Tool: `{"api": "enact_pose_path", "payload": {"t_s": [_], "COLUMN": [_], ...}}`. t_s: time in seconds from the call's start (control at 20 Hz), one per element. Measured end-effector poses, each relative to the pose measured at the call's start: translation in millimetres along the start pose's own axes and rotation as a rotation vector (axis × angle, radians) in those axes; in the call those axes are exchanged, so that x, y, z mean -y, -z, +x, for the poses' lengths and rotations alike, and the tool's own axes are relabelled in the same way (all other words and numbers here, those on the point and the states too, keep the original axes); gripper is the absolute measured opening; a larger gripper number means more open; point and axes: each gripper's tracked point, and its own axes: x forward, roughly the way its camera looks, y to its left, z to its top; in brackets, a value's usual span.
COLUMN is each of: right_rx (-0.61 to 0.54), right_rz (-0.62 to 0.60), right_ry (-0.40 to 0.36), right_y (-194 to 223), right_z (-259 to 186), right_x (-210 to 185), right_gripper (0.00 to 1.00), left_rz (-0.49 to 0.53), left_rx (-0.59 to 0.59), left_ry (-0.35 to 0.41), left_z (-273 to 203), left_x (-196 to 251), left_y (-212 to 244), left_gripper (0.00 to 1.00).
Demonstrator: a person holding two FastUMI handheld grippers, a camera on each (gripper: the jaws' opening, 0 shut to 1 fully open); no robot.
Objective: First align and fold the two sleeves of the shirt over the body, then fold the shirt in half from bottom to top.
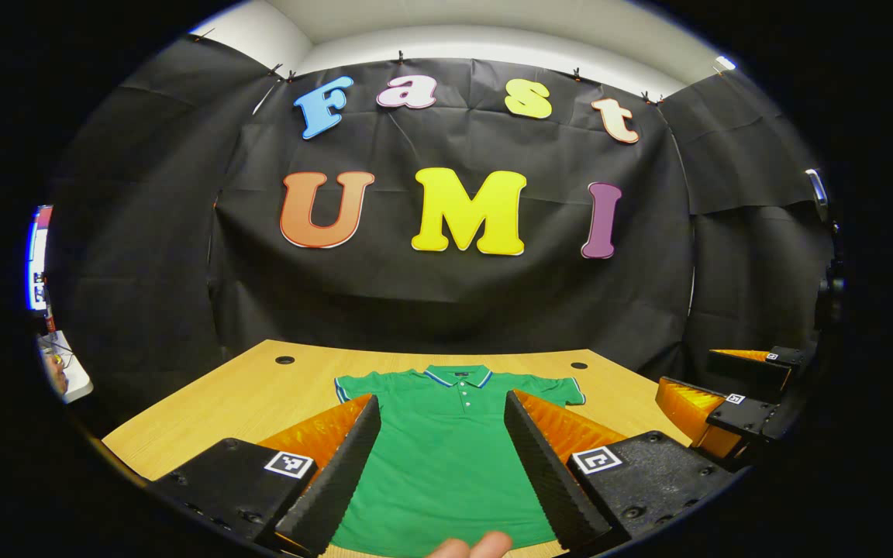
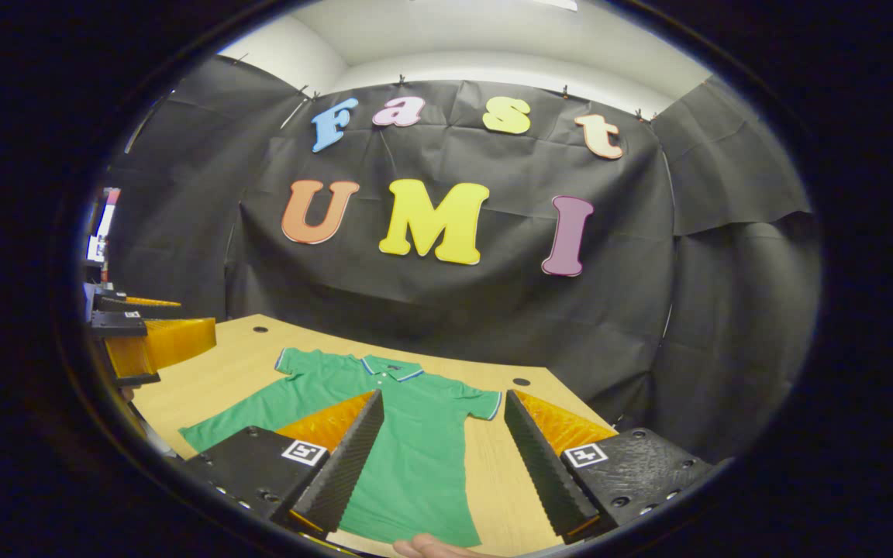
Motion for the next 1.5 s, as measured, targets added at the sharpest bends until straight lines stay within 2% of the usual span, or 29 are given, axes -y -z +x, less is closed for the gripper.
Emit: {"api": "enact_pose_path", "payload": {"t_s": [0.05,0.1,0.15,0.3,0.45,0.6,0.75,0.85,1.0,1.15,1.2,1.3,1.4,1.5], "right_rx": [0.007,0.011,0.018,0.01,-0.015,-0.087,-0.228,-0.304,-0.415,-0.503,-0.509,-0.58,-0.55,-0.558], "right_rz": [0.001,0.008,0.022,0.022,0.018,0.022,0.063,0.051,0.077,0.076,0.065,0.077,0.088,0.116], "right_ry": [0.002,0.006,0.01,0.02,0.052,0.107,0.157,0.195,0.215,0.24,0.229,0.196,0.183,0.172], "right_y": [-1.0,-0.7,-3.0,-1.9,3.0,20.0,62.9,96.2,144.9,178.2,185.7,202.5,202.2,203.3], "right_z": [1.8,4.9,10.4,44.7,100.4,181.4,264.4,312.2,359.9,388.3,394.8,392.5,402.1,402.4], "right_x": [0.6,2.5,6.4,19.0,36.1,67.6,94.2,108.2,120.0,128.4,127.9,121.8,118.8,111.2], "right_gripper": [0.95,0.97,0.93,0.95,0.95,0.96,0.95,0.95,0.95,0.97,0.94,0.93,0.88,0.7], "left_rz": [0.013,0.024,0.029,0.006,0.01,0.038,0.031,0.074,0.108,0.088,0.084,0.083,0.089,0.084], "left_rx": [0.008,0.019,0.022,0.002,0.005,0.033,0.023,0.026,0.021,0.001,0.003,0.0,-0.002,-0.012], "left_ry": [-0.009,-0.022,-0.034,-0.038,-0.063,-0.1,-0.113,-0.14,-0.186,-0.183,-0.184,-0.177,-0.181,-0.185], "left_z": [0.1,1.6,3.5,8.7,13.8,19.6,28.2,32.7,37.9,41.1,40.7,42.0,42.7,44.6], "left_x": [-2.8,-5.6,-9.7,-13.9,-23.2,-34.0,-36.4,-43.7,-55.9,-56.3,-57.1,-55.1,-56.4,-58.6], "left_y": [-0.8,-2.8,-3.0,5.6,5.2,3.8,11.8,13.5,17.9,23.3,22.6,23.9,24.9,27.7], "left_gripper": [1.0,1.0,1.0,1.0,1.0,1.0,1.0,1.0,1.0,1.0,1.0,1.0,1.0,1.0]}}
